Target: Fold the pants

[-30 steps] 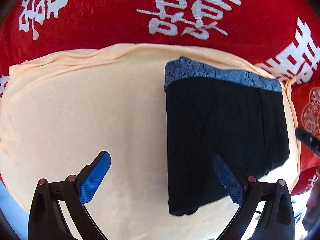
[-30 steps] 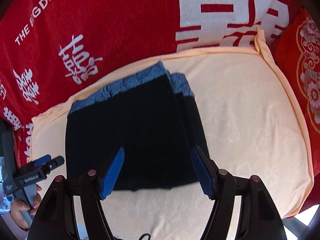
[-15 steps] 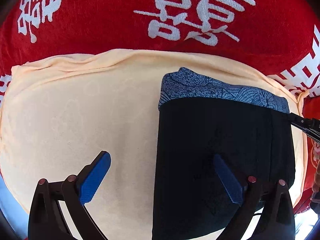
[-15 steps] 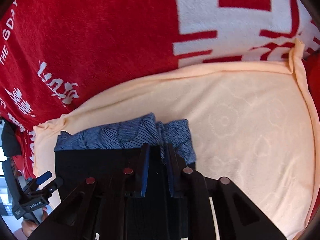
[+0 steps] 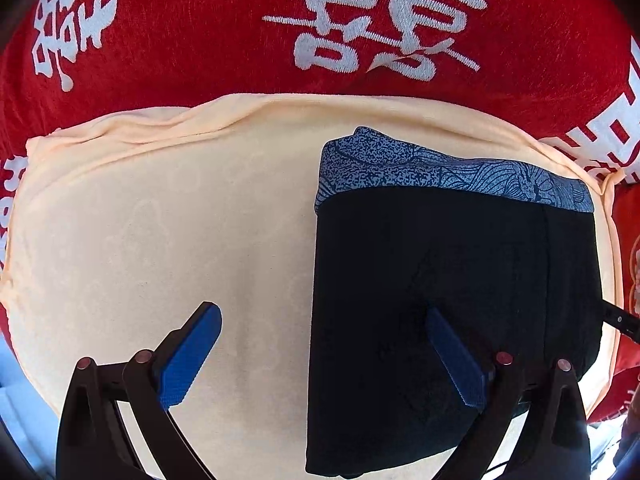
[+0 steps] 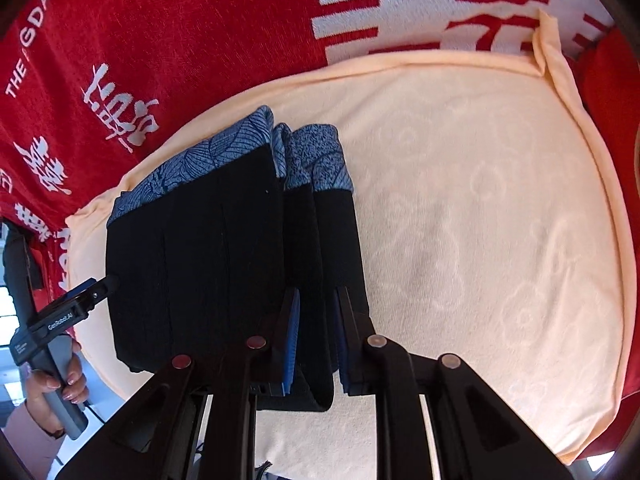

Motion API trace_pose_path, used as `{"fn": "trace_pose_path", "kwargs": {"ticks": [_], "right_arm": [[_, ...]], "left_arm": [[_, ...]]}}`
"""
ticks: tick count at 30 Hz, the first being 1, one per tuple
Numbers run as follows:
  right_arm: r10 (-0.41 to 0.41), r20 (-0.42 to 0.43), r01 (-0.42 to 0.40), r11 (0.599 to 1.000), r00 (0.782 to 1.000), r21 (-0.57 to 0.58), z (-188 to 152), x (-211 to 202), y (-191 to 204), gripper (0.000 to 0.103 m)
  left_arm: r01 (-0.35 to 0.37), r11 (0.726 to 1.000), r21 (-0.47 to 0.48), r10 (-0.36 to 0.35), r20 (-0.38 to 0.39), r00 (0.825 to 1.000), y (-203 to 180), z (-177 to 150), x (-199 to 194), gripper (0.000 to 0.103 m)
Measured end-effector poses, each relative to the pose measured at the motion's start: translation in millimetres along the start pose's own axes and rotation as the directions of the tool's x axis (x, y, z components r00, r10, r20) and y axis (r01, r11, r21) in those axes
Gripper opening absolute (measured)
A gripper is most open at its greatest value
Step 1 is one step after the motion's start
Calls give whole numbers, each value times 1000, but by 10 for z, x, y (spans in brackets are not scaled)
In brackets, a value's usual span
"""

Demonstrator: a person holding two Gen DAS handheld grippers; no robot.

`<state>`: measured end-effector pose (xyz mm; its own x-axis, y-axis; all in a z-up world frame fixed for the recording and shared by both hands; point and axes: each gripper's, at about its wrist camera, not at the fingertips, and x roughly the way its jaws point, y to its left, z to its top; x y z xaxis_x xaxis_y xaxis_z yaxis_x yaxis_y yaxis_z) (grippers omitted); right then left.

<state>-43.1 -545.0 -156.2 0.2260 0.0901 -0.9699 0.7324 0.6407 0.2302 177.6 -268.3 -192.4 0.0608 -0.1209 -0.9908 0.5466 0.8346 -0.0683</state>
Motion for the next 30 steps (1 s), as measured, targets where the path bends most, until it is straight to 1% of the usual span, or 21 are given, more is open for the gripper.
{"fn": "trace_pose_path", "kwargs": {"ticks": [1, 2, 3, 5, 11, 14, 17, 20, 21, 22, 23, 24, 25, 27, 29, 30], "right_arm": [[7, -4, -7, 1000, 1000, 7, 0, 5, -22, 19], [10, -7, -10, 1000, 1000, 13, -3, 8, -41, 22], [9, -8, -9, 1000, 1000, 17, -4, 4, -61, 29], [9, -6, -9, 1000, 1000, 18, -2, -14, -98, 37], [61, -10, -60, 997, 998, 37, 5, -31, -203, 53], [113, -15, -112, 993, 993, 35, -2, -6, -262, 56], [183, -22, -181, 982, 983, 58, 3, 40, -349, 58], [240, -38, -237, 969, 970, 76, 18, 90, -431, 60], [263, -46, -259, 963, 964, 74, 31, 108, -453, 62], [279, -50, -275, 959, 959, 69, 45, 119, -470, 64], [297, -57, -294, 954, 953, 63, 62, 138, -491, 68], [314, -65, -311, 949, 947, 60, 81, 165, -512, 70], [332, -73, -328, 943, 940, 61, 102, 191, -536, 71], [366, -89, -361, 930, 927, 61, 151, 248, -576, 72], [381, -98, -378, 925, 919, 51, 185, 282, -588, 72], [406, -107, -402, 914, 908, 53, 208, 299, -599, 72]], "left_arm": [[2, 1000, 0, -2, -1, 1000, -3, -2, 0, 103], [2, 1000, 1, -2, -3, 1000, -4, -7, 3, 103], [2, 1000, 3, -2, -7, 1000, -11, -13, 6, 103], [4, 1000, 6, -4, -11, 1000, -20, -26, 10, 103], [25, 1000, 0, -25, -5, 1000, 37, -8, 27, 103], [50, 999, -18, -50, -6, 999, 109, 22, 52, 103], [97, 995, -26, -97, -30, 995, 147, 55, 108, 103], [124, 992, 2, -124, -37, 992, 148, 96, 130, 103], [134, 991, 16, -133, -30, 991, 165, 129, 123, 103], [149, 989, 19, -148, -32, 988, 187, 156, 126, 103], [174, 985, 18, -173, -41, 984, 202, 180, 133, 103], [223, 975, 10, -222, -66, 973, 236, 222, 180, 103], [247, 969, 5, -246, -81, 966, 247, 242, 216, 103], [282, 959, 11, -279, -108, 954, 248, 263, 294, 103], [302, 953, 31, -297, -119, 948, 225, 270, 339, 103], [311, 950, 40, -304, -128, 944, 209, 271, 355, 103]]}}
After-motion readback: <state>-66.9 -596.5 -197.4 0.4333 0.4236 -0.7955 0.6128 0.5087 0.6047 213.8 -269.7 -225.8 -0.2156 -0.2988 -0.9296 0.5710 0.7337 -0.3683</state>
